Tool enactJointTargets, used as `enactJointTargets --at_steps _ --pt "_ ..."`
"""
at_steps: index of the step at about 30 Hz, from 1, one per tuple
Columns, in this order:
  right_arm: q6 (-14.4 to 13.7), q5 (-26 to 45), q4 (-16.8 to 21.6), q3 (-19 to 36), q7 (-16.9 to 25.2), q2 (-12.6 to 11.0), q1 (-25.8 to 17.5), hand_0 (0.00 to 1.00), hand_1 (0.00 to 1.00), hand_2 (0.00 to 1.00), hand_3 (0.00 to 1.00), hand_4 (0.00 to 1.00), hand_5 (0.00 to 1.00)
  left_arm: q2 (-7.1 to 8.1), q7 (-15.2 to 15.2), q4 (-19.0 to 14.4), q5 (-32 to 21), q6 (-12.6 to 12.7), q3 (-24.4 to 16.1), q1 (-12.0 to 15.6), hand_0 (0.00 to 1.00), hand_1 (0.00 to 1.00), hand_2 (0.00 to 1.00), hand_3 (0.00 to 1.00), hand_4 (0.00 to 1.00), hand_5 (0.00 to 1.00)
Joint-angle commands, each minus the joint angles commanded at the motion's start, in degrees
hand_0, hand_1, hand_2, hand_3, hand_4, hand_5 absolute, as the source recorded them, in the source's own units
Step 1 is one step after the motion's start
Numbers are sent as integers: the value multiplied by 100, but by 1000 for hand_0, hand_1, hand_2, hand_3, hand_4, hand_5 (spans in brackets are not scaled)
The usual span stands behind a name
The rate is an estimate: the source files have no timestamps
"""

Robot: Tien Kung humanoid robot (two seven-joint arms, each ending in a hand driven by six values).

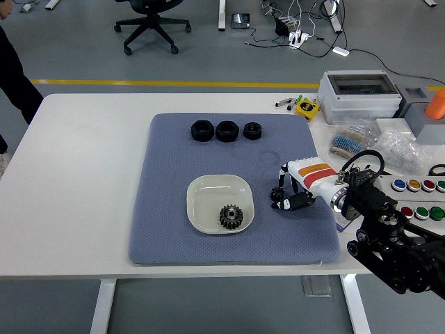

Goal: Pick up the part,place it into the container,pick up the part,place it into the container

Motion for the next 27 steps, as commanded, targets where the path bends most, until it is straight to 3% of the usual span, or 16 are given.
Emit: enactJointTargets --at_steps 6,15,16,27 --pt "-153 107 -177 -34 3 79 6 120 103 216 450 884 522 -4 5 -3 -2 -2 1 0 743 700 664 581 643 610" --pt "-155 213 -297 -100 90 125 -2 113 94 200 442 834 524 -7 9 -6 15 -9 -9 -4 743 699 663 581 641 609" --pt "-157 218 -299 -101 95 125 -3 82 70 170 353 795 535 -7 9 -5 14 -8 -8 -4 744 699 663 581 641 609" --pt "-258 276 -296 -122 151 140 -22 60 56 147 291 781 542 -8 9 -5 16 -7 -11 -2 744 700 663 581 641 609"
